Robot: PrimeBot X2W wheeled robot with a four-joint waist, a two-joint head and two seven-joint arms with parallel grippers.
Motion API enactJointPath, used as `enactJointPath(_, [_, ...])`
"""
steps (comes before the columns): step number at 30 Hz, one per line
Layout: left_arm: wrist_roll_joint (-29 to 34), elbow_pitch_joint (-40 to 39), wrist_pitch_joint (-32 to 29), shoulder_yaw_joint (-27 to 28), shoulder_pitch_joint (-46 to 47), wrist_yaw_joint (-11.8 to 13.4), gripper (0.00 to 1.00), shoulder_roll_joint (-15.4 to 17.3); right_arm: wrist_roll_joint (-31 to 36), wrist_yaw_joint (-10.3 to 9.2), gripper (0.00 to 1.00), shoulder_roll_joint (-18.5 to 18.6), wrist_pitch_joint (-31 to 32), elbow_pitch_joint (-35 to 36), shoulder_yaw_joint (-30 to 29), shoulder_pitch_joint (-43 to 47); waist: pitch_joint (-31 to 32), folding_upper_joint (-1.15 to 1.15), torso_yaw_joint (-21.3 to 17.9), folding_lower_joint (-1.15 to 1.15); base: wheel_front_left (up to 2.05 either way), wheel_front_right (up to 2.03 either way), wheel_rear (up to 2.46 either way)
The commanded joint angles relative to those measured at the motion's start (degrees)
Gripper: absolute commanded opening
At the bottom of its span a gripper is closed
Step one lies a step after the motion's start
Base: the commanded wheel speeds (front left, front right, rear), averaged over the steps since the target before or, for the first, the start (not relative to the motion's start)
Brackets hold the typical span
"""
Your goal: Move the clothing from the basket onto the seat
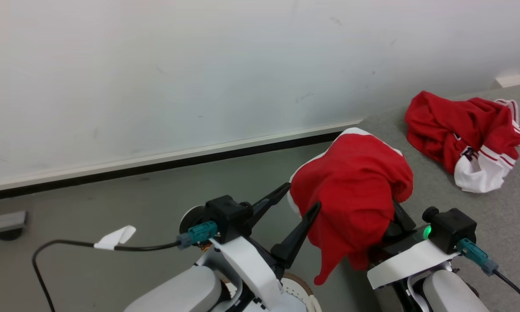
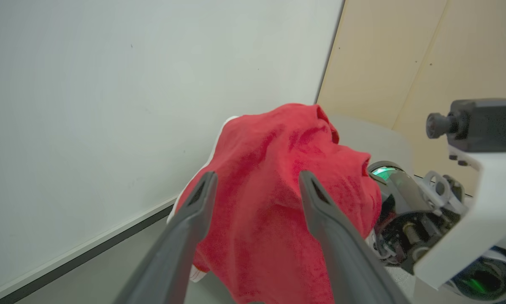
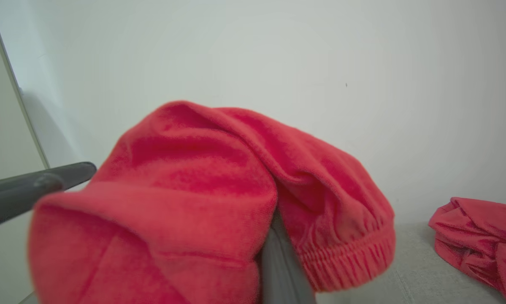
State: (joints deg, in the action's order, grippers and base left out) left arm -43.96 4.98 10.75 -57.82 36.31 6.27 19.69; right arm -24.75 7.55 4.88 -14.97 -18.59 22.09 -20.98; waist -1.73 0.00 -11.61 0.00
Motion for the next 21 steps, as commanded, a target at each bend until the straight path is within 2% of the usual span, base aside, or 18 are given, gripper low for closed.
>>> enactJointPath(1, [0.39, -0.33, 0.27, 0.08, -0.28, 0.04, 1.0, 0.41, 0.24, -0.13, 0.0, 0.15, -0.19, 0.41, -0.57, 0.14, -1.47, 0.0, -2.77, 0.0, 0.0, 0.0, 0.0])
enactJointPath(12, [2.99, -0.63, 2.09, 0.58, 0.88, 0.48, 1.0, 2.05, 3.13, -0.13, 0.0, 1.52, -0.2, 3.69, -7.76, 1.97, -5.47, 0.0, -10.94, 0.0, 0.0, 0.0, 0.0])
enactJointPath(21, [3.91, 0.21, 3.3, 0.9, 0.26, 0.46, 1.0, 1.9, 4.28, -0.13, 0.0, 1.54, -0.2, 6.6, -11.39, 4.7, -6.6, 0.0, -13.46, 0.0, 0.0, 0.0, 0.0])
